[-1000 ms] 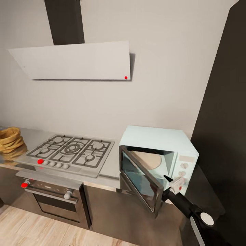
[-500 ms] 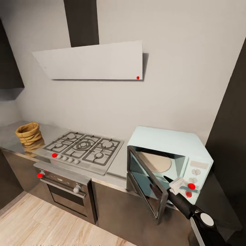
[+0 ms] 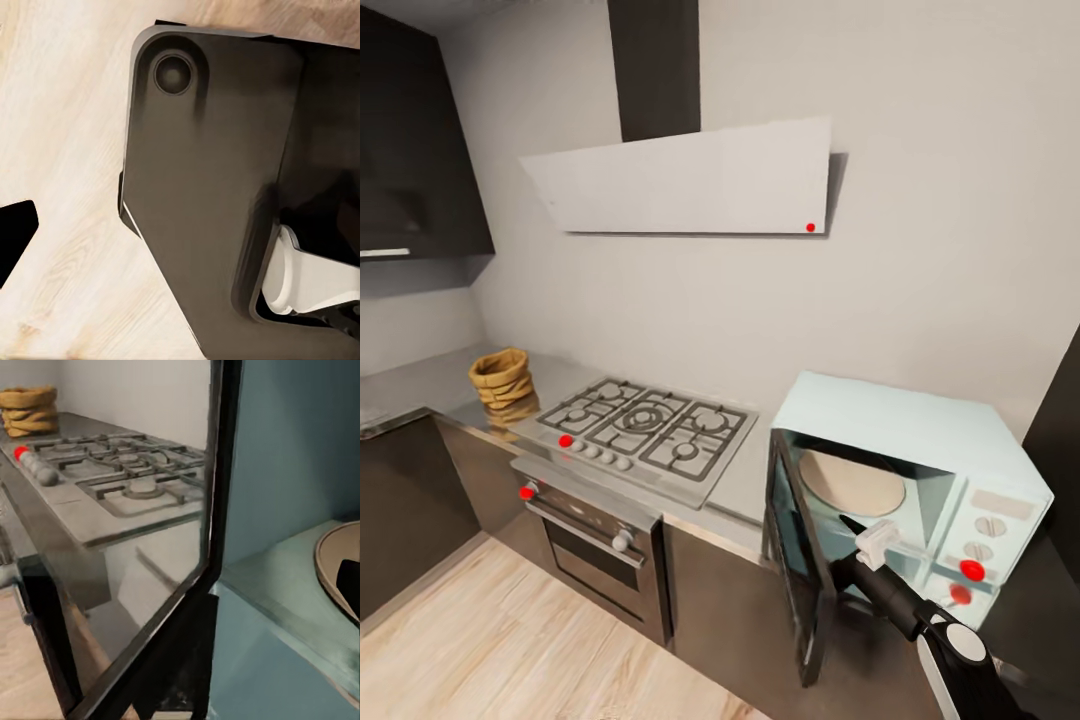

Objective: In the kitchen, take the popcorn bag from the countertop, put it into the microwave, and heat it until the popcorn is cooked so the cooked popcorn ends up inside the bag.

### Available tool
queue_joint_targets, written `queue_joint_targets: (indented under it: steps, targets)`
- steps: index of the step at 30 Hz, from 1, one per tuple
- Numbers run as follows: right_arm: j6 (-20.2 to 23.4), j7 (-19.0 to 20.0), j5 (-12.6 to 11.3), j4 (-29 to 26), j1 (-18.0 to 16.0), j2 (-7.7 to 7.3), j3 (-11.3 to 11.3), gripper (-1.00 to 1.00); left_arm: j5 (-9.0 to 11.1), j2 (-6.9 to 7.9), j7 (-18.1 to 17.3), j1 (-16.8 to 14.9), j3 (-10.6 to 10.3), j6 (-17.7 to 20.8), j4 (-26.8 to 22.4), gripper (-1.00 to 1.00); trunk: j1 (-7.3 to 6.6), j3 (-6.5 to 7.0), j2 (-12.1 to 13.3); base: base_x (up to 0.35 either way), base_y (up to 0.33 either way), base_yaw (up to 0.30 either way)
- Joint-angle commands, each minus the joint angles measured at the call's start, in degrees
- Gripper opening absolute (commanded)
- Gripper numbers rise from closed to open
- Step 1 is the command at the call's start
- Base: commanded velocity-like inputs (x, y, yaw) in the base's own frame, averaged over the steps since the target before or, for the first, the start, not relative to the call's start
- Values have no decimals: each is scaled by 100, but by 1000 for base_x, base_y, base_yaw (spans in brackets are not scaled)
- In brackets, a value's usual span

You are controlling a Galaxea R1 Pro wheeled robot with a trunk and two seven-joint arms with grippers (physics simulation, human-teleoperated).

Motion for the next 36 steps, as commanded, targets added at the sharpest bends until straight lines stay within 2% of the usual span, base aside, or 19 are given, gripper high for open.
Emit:
queue_joint_targets:
  steps: [1, 6, 13, 20, 36]
  targets:
    - [-21, 33, 3, 4, -2, 1, -7, 100, 0, -3, 3, 4, 33, -3, -11, 100, 2, -3, -4, -67, 0, 255]
    - [-22, 34, 3, 6, -2, 1, -7, 100, 0, -75, 3, 4, 32, -3, -12, 100, 2, -3, -4, -260, 6, 255]
    - [-22, 31, 4, 17, -2, 1, -7, 100, 0, -75, 3, 4, 42, -1, -13, 100, 2, -3, -4, -295, 113, 255]
    - [-22, 24, 10, 18, -2, 1, -7, 100, 0, -74, 3, 4, 42, -3, -12, 100, 2, -3, -4, -25, 15, 250]
    - [-22, -28, 8, 26, -2, 1, -7, 100, 0, -74, 3, 4, 37, 20, -12, 100, 2, -3, -4, -20, -10, 57]
